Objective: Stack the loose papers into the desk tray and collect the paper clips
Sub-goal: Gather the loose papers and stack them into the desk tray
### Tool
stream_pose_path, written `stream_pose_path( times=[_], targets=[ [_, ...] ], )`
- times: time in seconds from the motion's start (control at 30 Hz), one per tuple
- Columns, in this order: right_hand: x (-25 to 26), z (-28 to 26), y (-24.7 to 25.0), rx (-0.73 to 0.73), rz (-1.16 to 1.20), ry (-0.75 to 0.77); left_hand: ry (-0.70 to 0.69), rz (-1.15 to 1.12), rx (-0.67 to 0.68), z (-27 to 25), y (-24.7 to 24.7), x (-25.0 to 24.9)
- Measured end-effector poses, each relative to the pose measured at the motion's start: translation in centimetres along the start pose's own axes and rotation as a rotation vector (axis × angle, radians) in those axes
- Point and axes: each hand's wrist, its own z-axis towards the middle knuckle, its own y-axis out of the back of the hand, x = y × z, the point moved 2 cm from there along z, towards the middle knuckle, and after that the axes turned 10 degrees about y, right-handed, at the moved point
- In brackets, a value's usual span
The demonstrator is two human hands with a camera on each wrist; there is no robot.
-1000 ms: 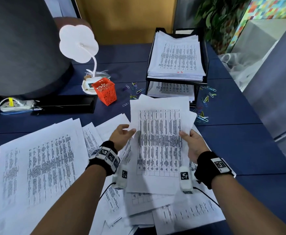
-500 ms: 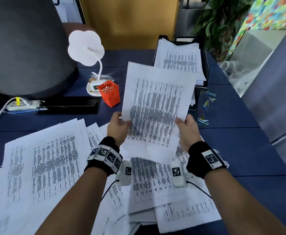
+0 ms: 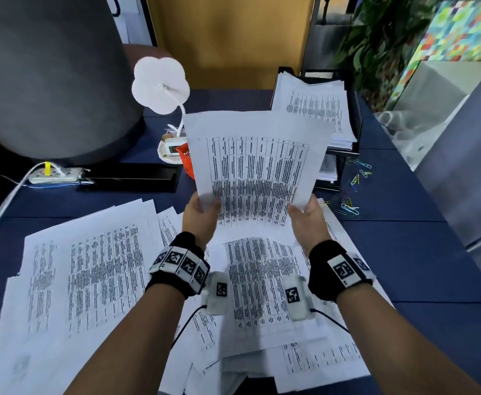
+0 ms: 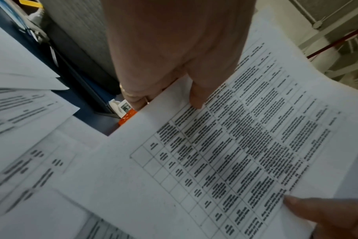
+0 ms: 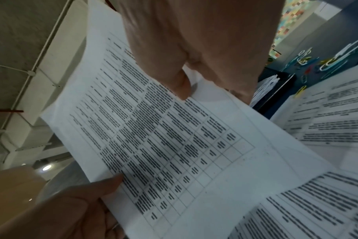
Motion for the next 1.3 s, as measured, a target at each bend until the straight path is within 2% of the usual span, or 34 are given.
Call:
stream_pose_path(
  times=[0.17, 0.27, 0.47, 0.63, 0.77, 1.03, 1.13, 1.3],
  targets=[
    [-0.3, 0.6, 1.1, -0.007, -0.009, 0.054, -0.023, -0.053, 0.035, 0.6, 0.1, -1.3],
    [-2.2, 0.7, 1.8, 0.058, -0.078, -0.045, 0.041, -0.067, 0.089, 1.0, -0.5, -1.1],
    [-6.4, -0.7, 3.3, 0.051, -0.162, -0.292, 0.239, 0.307, 0.111, 0.6, -2.9, 2.2],
    [-8.7, -0.5, 5.2, 0.002, -0.222, -0.397, 0.299, 0.384, 0.202, 0.5, -4.9, 4.0],
    [-9.6, 1.0, 7.0, -0.117, -0.167, -0.412, 0.313, 0.332, 0.296, 0.6, -6.3, 3.9],
    [-8.1, 6.0, 8.1, -0.092, -0.268, -0.376, 0.485, 0.357, 0.406, 1.3, -7.8, 3.9],
    [-7.4, 7.6, 8.0, -0.067, -0.277, -0.349, 0.478, 0.325, 0.359, 2.2, -8.5, 4.1],
    [-6.4, 9.1, 8.4, -0.095, -0.158, -0.301, 0.418, 0.275, 0.304, 3.8, -10.3, 2.9]
  ],
)
